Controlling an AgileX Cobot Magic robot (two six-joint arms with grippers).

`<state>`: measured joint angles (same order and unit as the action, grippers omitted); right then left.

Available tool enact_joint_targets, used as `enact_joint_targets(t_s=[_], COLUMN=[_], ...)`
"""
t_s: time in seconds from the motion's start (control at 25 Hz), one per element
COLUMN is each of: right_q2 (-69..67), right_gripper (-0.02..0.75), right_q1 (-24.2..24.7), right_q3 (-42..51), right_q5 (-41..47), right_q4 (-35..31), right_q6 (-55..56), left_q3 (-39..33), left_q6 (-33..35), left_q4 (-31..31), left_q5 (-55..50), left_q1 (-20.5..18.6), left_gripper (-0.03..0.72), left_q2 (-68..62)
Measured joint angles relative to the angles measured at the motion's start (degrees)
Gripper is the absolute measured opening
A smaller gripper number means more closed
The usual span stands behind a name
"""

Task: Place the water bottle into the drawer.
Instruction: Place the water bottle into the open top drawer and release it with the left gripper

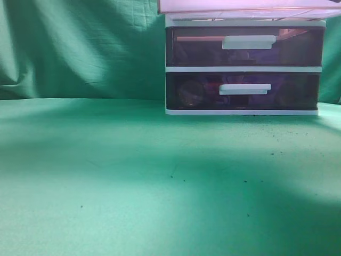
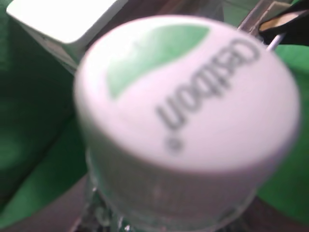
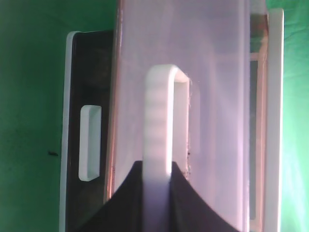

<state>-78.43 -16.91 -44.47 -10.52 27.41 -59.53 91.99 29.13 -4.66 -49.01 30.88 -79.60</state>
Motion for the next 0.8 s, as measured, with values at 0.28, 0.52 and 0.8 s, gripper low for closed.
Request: enact_joint_targets(t_s=[0.28, 0.52, 0.8], right_q2=[0.00, 0.00, 0.00], right_gripper=[0.079, 0.079, 0.079], right_q1=[0.00, 0.00, 0.00], right_q3=[0.00, 0.00, 0.00], right_q5=[0.04, 0.26, 0.58], right_q4=[0.00, 0.09, 0.32], right_q6=[1.05, 1.40, 3.41], left_q3=[17.34, 24.10, 24.58], left_q6=[0.67, -1.07, -6.67], left_q4=[23.59, 31.01, 33.21], left_q5=[-1.11, 4.76, 11.97], left_q1=[14.72, 18.59, 18.59], left_gripper=[0.307, 0.307, 0.307], left_q2=[-15.76, -23.56, -28.69])
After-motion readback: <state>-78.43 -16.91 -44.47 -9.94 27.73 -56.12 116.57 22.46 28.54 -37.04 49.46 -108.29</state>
